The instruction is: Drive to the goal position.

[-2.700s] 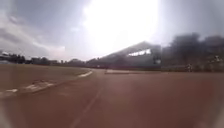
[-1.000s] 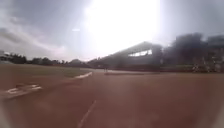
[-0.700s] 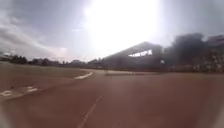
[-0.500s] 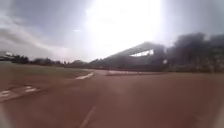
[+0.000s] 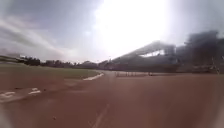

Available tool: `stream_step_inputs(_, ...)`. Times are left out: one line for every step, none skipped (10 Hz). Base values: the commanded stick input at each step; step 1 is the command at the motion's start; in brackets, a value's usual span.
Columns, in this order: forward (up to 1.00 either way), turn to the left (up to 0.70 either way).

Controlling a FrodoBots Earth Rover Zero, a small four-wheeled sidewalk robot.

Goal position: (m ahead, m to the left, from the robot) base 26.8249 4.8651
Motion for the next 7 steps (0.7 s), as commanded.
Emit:
stream_step_inputs(0.7, 0.0)
stream_step_inputs(0.7, 0.0)
stream_step_inputs(0.7, 0.0)
stream_step_inputs(0.7, 0.0)
stream_step_inputs(0.7, 0.0)
stream_step_inputs(0.7, 0.0)
stream_step_inputs(0.7, 0.0)
